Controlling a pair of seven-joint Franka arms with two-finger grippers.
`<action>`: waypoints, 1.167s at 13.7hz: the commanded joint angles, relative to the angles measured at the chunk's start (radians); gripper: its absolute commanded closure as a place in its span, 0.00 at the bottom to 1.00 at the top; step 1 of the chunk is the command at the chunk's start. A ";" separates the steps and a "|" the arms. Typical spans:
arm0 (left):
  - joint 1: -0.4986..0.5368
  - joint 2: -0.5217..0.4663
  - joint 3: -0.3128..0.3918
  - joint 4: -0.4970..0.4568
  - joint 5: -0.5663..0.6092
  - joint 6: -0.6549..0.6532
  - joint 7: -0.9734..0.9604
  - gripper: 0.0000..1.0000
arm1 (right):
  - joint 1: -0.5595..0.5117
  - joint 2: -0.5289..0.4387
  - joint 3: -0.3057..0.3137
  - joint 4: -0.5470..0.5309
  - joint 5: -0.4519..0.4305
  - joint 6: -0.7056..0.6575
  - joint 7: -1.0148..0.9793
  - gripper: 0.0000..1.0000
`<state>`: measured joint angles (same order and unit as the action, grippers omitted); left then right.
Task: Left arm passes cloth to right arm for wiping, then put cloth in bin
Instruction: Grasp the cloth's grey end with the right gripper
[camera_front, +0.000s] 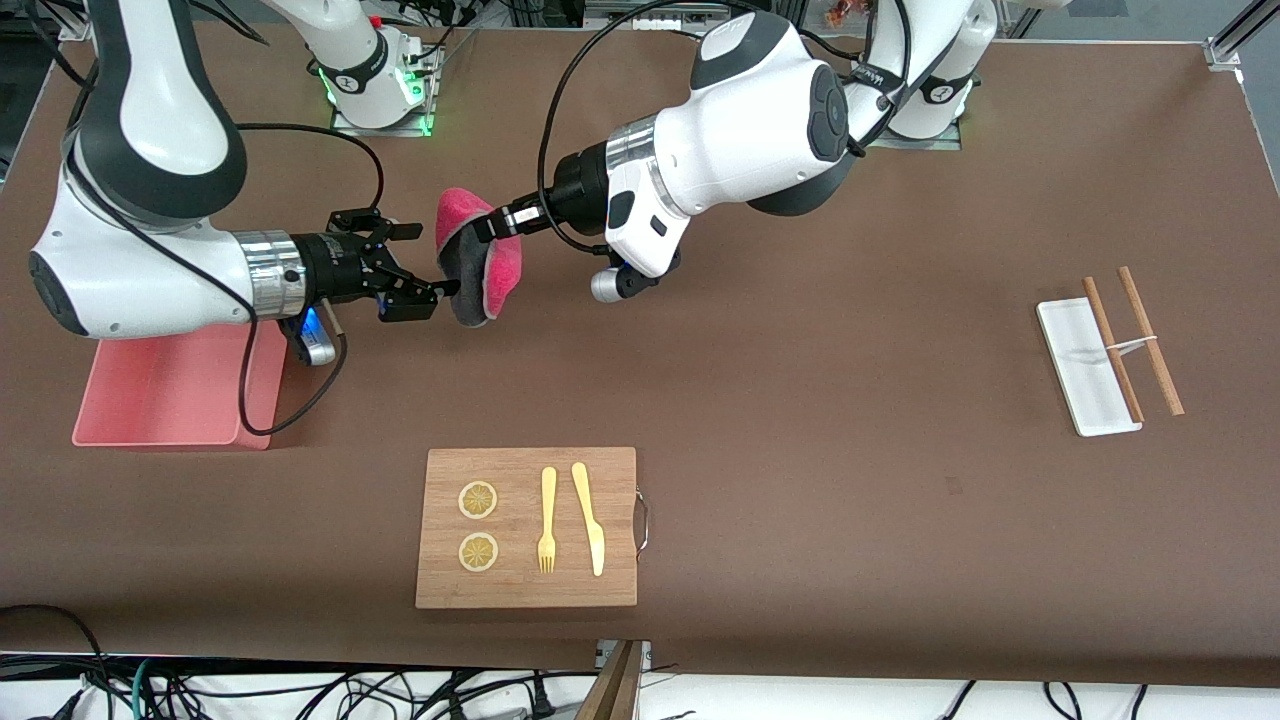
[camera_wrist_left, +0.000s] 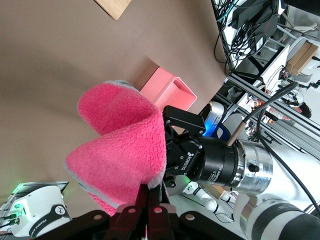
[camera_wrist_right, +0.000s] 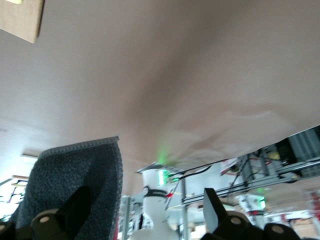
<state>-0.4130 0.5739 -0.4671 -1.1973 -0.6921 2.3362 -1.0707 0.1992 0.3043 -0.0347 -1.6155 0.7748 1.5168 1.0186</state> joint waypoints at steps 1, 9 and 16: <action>-0.001 0.006 0.002 0.018 -0.032 0.002 0.003 1.00 | 0.000 -0.077 0.001 -0.115 0.055 0.083 0.026 0.00; 0.010 0.003 0.002 0.018 -0.043 -0.001 0.005 1.00 | 0.005 -0.169 0.009 -0.302 0.219 0.259 0.029 0.01; 0.017 -0.009 0.002 0.010 -0.041 -0.001 0.005 1.00 | 0.009 -0.183 0.099 -0.337 0.271 0.393 0.078 0.39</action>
<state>-0.3982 0.5733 -0.4664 -1.1931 -0.6968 2.3366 -1.0725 0.2076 0.1674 0.0339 -1.8982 1.0115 1.8566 1.0767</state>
